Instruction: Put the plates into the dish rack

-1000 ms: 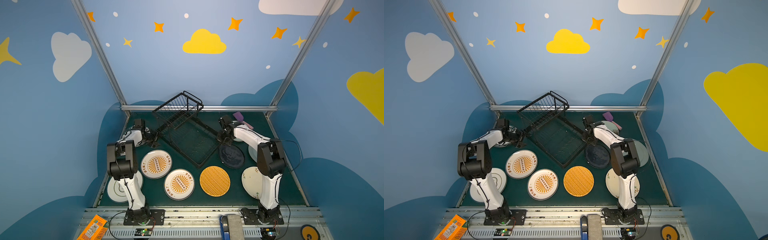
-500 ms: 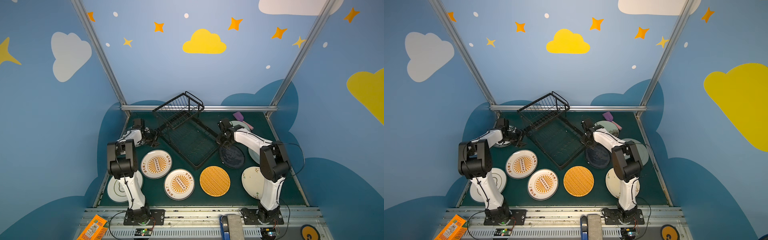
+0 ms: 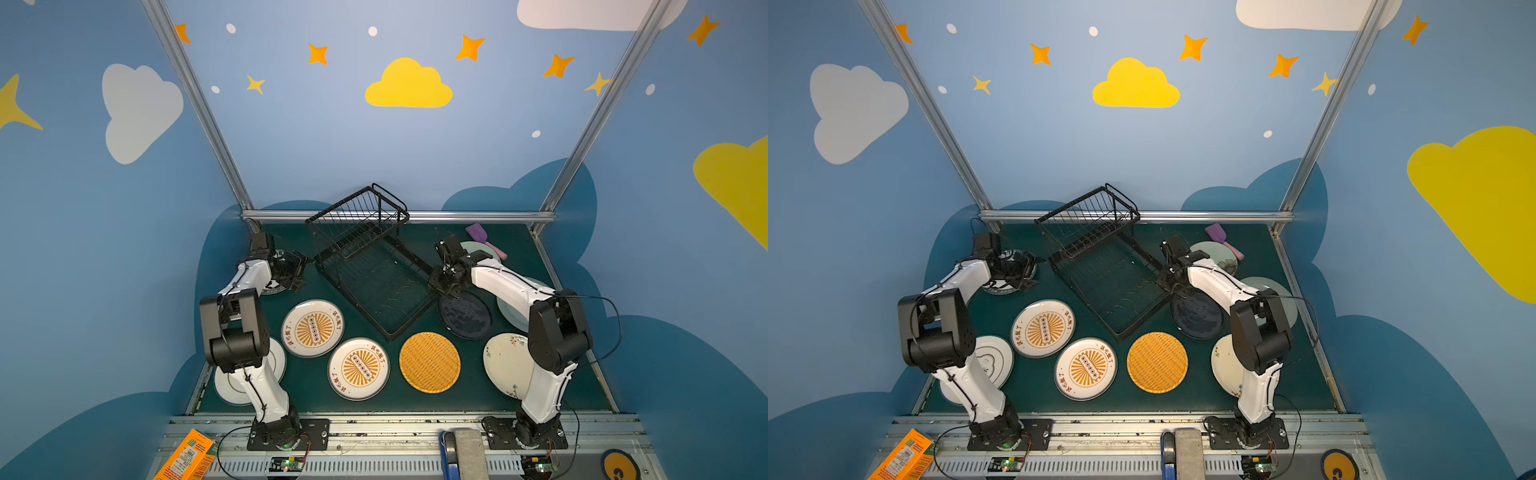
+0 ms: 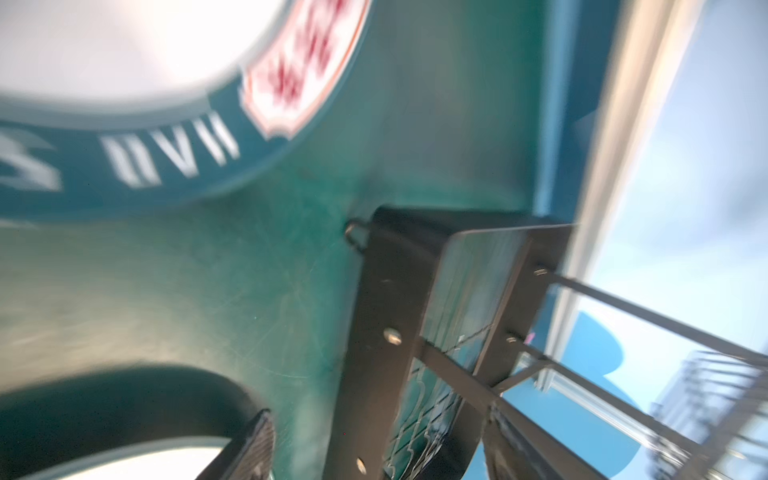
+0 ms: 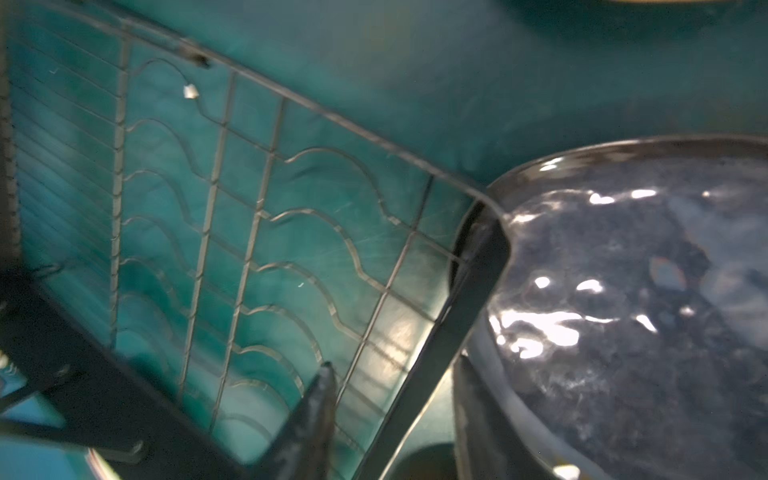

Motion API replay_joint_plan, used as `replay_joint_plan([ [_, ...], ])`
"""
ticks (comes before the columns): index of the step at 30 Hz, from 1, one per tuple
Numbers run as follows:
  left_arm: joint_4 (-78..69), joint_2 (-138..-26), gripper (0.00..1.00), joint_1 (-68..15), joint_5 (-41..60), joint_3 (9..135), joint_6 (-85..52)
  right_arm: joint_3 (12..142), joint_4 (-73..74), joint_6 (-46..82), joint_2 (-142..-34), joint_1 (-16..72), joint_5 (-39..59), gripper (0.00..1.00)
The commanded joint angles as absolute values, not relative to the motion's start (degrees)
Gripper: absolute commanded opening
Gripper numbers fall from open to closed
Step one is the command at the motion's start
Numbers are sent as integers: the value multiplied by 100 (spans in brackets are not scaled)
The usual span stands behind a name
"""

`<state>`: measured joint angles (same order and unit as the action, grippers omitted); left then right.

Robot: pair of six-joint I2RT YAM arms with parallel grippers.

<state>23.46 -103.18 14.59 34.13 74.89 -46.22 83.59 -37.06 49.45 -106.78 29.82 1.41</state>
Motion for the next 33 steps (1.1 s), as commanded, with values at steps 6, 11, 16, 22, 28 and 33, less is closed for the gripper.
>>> replay_joint_plan([
  [6,2254,-8742,88,2293,3493,6501,-4754,8468,-3260,3931,-9880,2868,565,71],
  [11,1311,-7911,100,3204,3797,5356,-5381,7612,-2389,3342,-8833,2867,781,87],
  [16,398,-7754,100,3655,3698,4648,-5608,6456,-1042,2993,-7936,2853,1051,88],
  [22,-84,-8823,95,3729,4143,4831,-5307,5740,-703,2859,-7191,2874,1137,89],
  [28,-1058,-9493,91,3714,4263,4675,-5534,5158,-418,3008,-6510,2861,1310,90],
  [33,-1597,-9984,84,3607,4290,4674,-5703,4809,8,2752,-6237,2848,1563,90],
])
